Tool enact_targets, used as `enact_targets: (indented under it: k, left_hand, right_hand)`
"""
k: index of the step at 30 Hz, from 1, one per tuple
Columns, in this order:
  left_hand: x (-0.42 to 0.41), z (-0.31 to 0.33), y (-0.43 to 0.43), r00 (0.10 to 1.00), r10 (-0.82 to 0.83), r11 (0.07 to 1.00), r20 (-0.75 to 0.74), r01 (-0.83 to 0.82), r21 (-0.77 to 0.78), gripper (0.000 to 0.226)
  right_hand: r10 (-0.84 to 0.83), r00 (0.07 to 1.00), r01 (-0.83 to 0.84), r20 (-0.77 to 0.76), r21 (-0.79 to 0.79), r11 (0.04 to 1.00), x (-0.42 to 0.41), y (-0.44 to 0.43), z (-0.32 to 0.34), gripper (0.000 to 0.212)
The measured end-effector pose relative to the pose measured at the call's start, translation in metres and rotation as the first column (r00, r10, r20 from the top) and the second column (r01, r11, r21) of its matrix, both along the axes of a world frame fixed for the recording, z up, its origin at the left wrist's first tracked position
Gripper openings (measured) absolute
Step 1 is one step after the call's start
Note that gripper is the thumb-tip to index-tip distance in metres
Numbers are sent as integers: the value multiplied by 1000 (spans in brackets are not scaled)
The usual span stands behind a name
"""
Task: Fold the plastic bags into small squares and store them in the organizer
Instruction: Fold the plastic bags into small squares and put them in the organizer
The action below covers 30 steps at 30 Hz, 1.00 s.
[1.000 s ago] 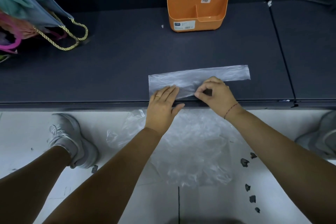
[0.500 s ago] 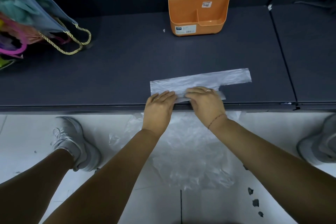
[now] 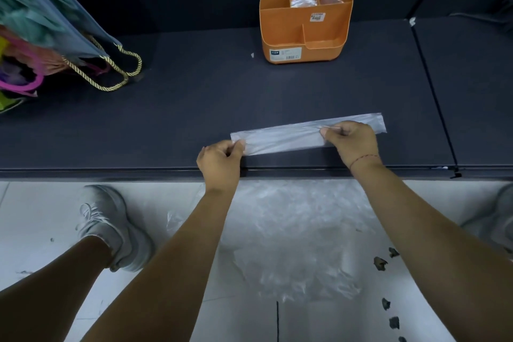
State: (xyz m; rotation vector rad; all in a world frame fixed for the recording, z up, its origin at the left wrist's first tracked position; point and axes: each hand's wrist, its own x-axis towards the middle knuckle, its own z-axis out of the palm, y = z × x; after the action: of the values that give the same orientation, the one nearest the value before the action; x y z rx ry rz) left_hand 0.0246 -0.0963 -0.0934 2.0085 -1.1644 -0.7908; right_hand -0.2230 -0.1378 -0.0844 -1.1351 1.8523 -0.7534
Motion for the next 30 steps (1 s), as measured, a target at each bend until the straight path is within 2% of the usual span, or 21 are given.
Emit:
enact_targets:
  k: [3,6,10,12,14,16,17,18,19,20,21,22,24,26,28,30]
  left_hand:
    - [-7,3,-5,989,82,996,127,-76,-50,19]
    - [-11,-2,-7,966,108,994,237,-106,-24,18]
    - [-11,-11,-6,941,103,994,323,-83,-73,15]
    - [-13,-16,-5,915,121,990,386,-84,-111,13]
    - [-13,-18,-6,885,144,976,442,-54,-210,31]
    - [-15,-17,-7,856,49,932,514,146,-332,38]
    - [-17,-17,-6,825,-48,899,563,281,-336,40]
    - [-20,-19,-5,778,-151,867,609,400,-296,44]
    - [-24,-20,-3,723,-248,847,645,485,-217,49]
    - [-26,-23,0,661,-326,837,675,534,-119,55]
    - [-28,-27,2,604,-389,833,696,553,-14,60]
    - [-29,-31,4,561,-434,831,705,551,73,62]
    - [-28,-35,5,518,-462,830,720,538,145,62]
    - [-28,-36,4,528,-447,835,722,536,125,61]
    - [-28,-34,4,537,-443,836,718,537,114,61]
    - [-28,-33,4,539,-451,836,711,535,125,62]
  right_hand:
    - [-110,984,104,-139,-47,993,13,-2,-6,23]
    - [-191,931,178,-311,-70,981,25,-5,-6,26]
    - [-191,838,165,-511,-96,982,33,-11,-10,26]
    - [-210,817,179,-538,-110,978,34,-12,-9,25]
    - [-270,812,217,-517,-162,963,36,-11,-3,31]
    - [-280,839,99,-467,-375,922,45,-7,2,32]
    - [-194,869,-50,-455,-472,880,53,-6,5,31]
    - [-39,882,-229,-469,-500,835,64,-4,5,34]
    - [163,849,-413,-503,-438,798,74,-2,5,40]
    - [351,770,-563,-534,-308,767,84,1,5,47]
    - [478,680,-654,-556,-165,738,91,4,3,52]
    - [539,608,-687,-583,-46,725,93,5,-1,56]
    - [574,511,-674,-640,116,729,86,6,-12,65]
    - [562,449,-639,-695,190,745,70,4,-18,72]
    - [544,434,-587,-718,233,775,48,0,-20,74]
    - [519,456,-514,-723,263,817,22,-4,-20,74]
